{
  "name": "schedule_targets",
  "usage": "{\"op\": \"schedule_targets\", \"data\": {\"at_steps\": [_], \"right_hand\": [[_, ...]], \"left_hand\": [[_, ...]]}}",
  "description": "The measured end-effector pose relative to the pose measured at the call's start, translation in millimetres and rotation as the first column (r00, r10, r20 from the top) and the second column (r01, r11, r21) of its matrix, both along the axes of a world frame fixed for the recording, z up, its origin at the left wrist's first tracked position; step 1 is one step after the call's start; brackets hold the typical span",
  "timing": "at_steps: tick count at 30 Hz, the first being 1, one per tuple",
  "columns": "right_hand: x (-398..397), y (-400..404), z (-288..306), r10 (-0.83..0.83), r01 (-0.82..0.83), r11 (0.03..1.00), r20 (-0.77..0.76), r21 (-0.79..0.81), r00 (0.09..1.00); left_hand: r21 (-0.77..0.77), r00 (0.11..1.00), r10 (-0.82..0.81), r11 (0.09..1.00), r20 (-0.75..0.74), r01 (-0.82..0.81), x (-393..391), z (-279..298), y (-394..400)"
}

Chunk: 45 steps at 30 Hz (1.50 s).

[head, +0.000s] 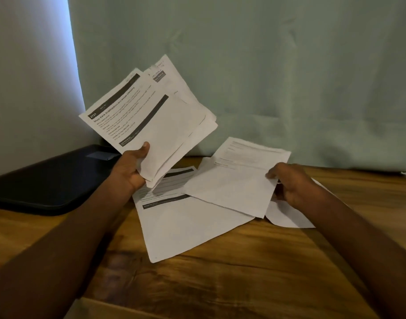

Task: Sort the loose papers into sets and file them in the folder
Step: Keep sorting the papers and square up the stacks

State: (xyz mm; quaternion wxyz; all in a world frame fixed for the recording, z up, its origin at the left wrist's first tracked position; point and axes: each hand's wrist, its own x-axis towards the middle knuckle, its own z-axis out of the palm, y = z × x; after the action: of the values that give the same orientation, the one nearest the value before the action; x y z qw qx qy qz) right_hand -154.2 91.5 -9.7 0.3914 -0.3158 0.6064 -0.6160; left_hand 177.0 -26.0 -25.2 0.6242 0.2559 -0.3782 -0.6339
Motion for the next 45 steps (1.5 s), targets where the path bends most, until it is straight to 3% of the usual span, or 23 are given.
{"op": "schedule_targets", "data": {"at_steps": [4, 7, 10, 12, 24, 29, 32, 40, 43, 45], "right_hand": [[-11.0, -13.5, -15.2, -0.021, 0.025, 0.997, -0.057, 0.073, 0.998], [-9.8, -16.0, -11.0, -0.172, 0.130, 0.980, -0.315, -0.151, 0.933], [-7.9, -7.3, 2.5, -0.264, 0.118, 0.892, -0.292, -0.437, 0.919], [-9.7, -3.6, 9.0, -0.271, 0.071, 0.840, -0.303, -0.538, 0.913], [-7.5, -6.5, 8.4, -0.212, 0.004, 0.817, -0.294, -0.576, 0.932], [-7.0, -4.5, 11.7, -0.131, -0.002, 0.827, -0.195, -0.562, 0.972], [-5.3, -5.5, 11.8, 0.066, -0.089, 0.857, -0.063, -0.508, 0.996], [8.9, -10.3, -1.9, 0.340, -0.252, 0.862, 0.134, -0.439, 0.931], [15.5, -5.1, -0.8, 0.454, -0.348, 0.820, 0.146, -0.454, 0.879], [19.9, -2.3, 0.0, 0.451, -0.377, 0.809, 0.064, -0.451, 0.891]], "left_hand": [[0.008, 0.999, -0.048, 0.999, 0.003, 0.048, -3.4, -1.1, 1.4], [-0.020, 0.999, -0.037, 0.999, 0.013, 0.038, -7.8, -0.7, 4.8], [-0.059, 0.998, -0.049, 0.997, -0.032, 0.047, -8.5, 0.0, 5.8], [-0.089, 0.997, -0.061, 0.994, -0.046, 0.057, -7.7, 0.5, 5.4], [-0.258, 0.991, -0.005, 0.965, 0.131, 0.039, -19.5, -1.0, 4.7], [-0.271, 0.981, 0.003, 0.961, 0.193, 0.050, -27.0, 0.1, 11.1], [-0.271, 0.973, 0.002, 0.961, 0.231, 0.062, -32.5, -0.9, 15.1], [-0.305, 0.883, 0.094, 0.951, 0.460, 0.057, -43.2, -4.1, 17.5], [-0.357, 0.851, 0.131, 0.932, 0.509, 0.070, -48.1, -2.4, 22.3], [-0.390, 0.830, 0.163, 0.918, 0.533, 0.070, -53.5, 3.1, 28.2]]}}
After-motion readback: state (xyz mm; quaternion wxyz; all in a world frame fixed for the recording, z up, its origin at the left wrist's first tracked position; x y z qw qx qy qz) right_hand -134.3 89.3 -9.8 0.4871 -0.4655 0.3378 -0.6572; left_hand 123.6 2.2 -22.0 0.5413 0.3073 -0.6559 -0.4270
